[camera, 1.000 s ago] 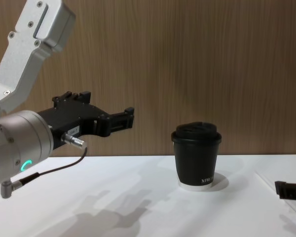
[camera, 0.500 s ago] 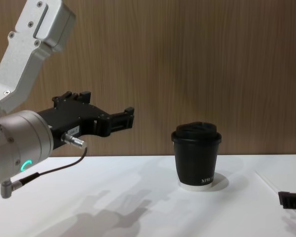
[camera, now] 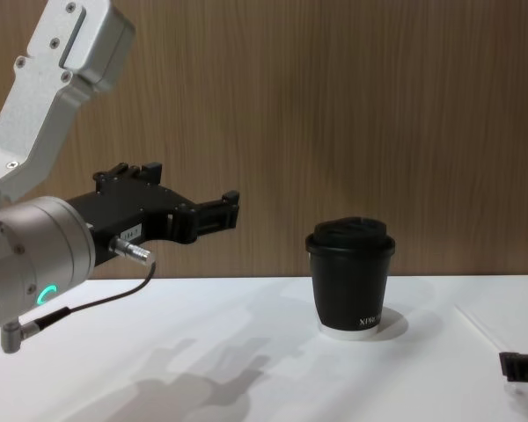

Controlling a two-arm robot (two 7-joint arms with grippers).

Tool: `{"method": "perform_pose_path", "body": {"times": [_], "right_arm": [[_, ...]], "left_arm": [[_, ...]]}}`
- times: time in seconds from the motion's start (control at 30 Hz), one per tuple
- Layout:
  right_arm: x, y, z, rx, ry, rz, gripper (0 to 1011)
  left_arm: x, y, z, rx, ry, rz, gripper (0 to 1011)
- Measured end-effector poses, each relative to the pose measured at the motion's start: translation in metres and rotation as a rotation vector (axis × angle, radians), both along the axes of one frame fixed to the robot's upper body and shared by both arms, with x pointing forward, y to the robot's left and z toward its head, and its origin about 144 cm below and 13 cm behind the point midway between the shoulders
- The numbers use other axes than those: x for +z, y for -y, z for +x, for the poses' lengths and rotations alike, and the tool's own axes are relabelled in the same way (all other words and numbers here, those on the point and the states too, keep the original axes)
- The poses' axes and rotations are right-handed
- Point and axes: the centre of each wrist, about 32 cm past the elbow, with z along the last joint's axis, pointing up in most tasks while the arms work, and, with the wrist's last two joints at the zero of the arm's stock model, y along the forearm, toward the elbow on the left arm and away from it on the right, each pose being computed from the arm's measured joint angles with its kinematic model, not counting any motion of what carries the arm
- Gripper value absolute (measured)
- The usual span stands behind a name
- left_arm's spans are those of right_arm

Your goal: Pick up the straw with one hand, pass it to the other hand, and insert it into the cup.

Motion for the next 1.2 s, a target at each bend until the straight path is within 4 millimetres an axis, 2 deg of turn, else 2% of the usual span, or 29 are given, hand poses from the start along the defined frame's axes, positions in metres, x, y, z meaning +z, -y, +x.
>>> {"method": "perform_pose_path", "body": {"times": [1.2], "right_arm": [[-0.0049,-0.0024,0.0001,-0.018,-0.031,-0.011,1001]], "left_arm": [[0.0000,0.0000,0.0000,0.000,0.000,0.000,1003]]}}
